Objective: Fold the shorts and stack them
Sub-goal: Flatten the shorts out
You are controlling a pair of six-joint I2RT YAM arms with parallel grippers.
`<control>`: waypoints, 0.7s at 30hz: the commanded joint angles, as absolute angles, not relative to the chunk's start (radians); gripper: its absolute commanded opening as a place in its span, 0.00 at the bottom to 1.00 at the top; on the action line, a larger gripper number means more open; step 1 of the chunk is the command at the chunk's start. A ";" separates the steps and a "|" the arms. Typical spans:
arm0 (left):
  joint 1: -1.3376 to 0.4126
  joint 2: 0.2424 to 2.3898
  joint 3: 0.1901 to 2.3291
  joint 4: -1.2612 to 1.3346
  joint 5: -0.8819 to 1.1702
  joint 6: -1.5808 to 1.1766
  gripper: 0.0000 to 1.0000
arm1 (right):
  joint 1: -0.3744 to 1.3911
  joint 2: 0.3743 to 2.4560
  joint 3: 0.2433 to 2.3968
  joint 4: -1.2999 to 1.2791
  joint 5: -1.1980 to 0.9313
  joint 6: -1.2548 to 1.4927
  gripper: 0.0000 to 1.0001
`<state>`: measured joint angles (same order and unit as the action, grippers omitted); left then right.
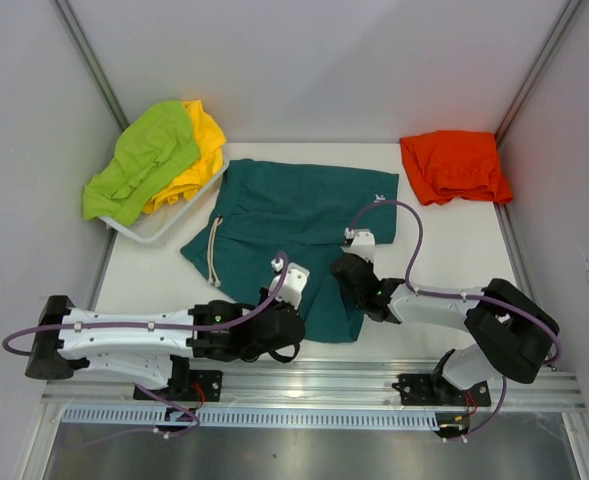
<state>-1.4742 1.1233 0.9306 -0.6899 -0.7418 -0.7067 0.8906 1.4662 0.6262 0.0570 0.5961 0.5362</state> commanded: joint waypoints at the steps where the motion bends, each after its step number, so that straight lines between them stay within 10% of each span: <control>1: -1.454 1.092 0.963 -0.704 -0.765 -0.692 0.00 | 0.897 1.424 0.678 0.012 0.669 0.482 0.22; 9: -1.453 1.121 0.891 -0.517 -0.640 -0.641 0.01 | 0.900 1.396 0.678 0.015 0.559 0.465 0.01; 21: -1.549 1.273 0.764 -0.075 -0.563 -0.581 0.96 | 0.904 1.350 0.684 0.014 0.471 0.480 0.00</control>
